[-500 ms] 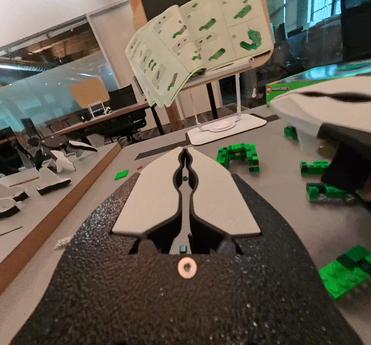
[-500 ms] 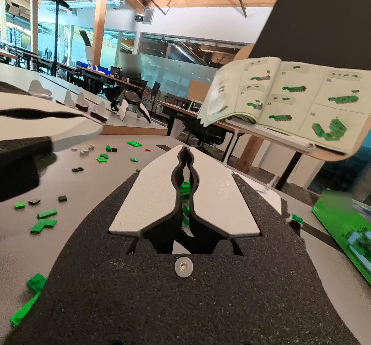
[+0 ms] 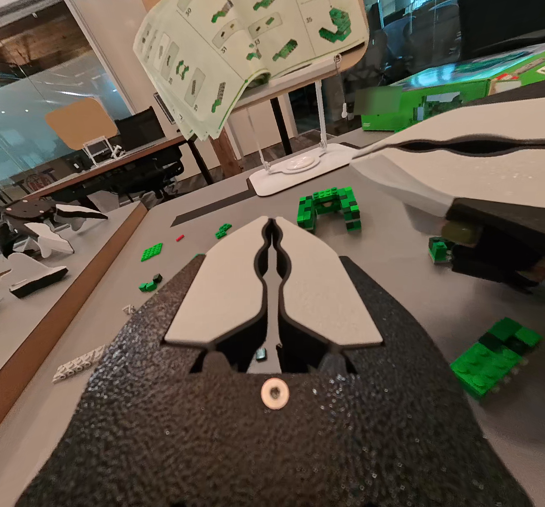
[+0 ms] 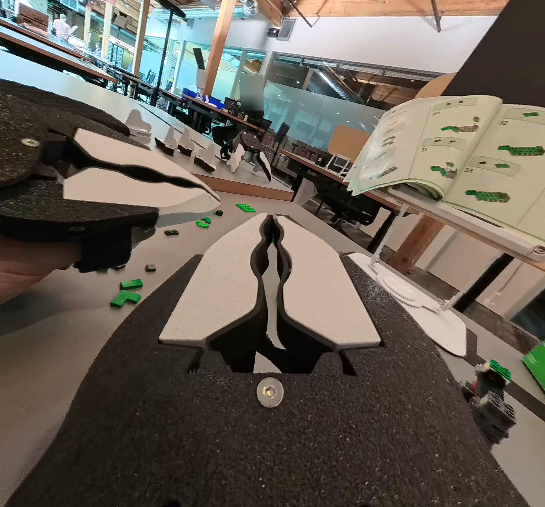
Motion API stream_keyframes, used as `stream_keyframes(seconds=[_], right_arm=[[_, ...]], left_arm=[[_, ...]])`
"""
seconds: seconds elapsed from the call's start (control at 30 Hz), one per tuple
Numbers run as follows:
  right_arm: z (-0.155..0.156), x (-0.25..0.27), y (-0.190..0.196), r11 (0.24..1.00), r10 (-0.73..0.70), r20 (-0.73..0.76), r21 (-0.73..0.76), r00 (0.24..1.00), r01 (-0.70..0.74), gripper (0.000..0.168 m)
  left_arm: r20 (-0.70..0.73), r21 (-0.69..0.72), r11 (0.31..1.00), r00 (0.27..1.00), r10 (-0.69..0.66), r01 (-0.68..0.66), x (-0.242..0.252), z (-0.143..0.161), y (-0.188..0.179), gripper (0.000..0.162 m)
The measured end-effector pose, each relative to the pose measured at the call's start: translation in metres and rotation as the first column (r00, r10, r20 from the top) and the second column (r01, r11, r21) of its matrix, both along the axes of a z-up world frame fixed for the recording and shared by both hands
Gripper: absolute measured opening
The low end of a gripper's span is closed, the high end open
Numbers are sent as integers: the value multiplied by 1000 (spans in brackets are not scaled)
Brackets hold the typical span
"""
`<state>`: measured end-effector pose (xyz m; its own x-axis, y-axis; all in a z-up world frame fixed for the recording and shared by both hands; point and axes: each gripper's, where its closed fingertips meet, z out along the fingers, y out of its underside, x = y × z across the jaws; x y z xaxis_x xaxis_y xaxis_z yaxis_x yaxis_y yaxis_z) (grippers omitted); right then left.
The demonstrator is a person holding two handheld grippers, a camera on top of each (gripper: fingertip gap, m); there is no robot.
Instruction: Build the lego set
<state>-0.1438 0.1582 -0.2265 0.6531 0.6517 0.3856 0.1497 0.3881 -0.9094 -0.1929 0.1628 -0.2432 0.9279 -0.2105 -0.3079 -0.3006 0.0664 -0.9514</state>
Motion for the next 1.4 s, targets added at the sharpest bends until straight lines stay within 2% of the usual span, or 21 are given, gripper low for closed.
stream_keyframes(seconds=[0.3, 0.83, 1.13, 1.2, 1.3, 1.4], right_arm=[[-4, 0, 4, 1000, -5, 9, -24, 1000, 5, 0], [-6, 0, 5, 998, 9, 3, -56, 1000, -9, 0], [-3, 21, 0, 999, -8, 3, -54, 1000, 8, 0], [-7, 30, -9, 997, 29, 31, -68, 999, -26, 0], [-15, 44, -28, 993, 109, 119, -59, 987, -102, 0], [-38, 51, -50, 960, 271, 238, -138, 933, -244, 0]], left_arm=[[-37, -32, 999, 999, 18, -19, 1, -6, 4, 0], [-41, -31, 999, 998, -37, 35, 9, -6, 0, 0], [-47, -7, 998, 996, -70, 70, 8, 1, -18, 0], [-45, -14, 993, 992, -122, 121, 11, 1, -29, 0], [-82, -76, 956, 954, -289, 283, 28, -10, -52, 0], [-118, -128, 874, 868, -483, 469, 46, -22, -81, 0]])
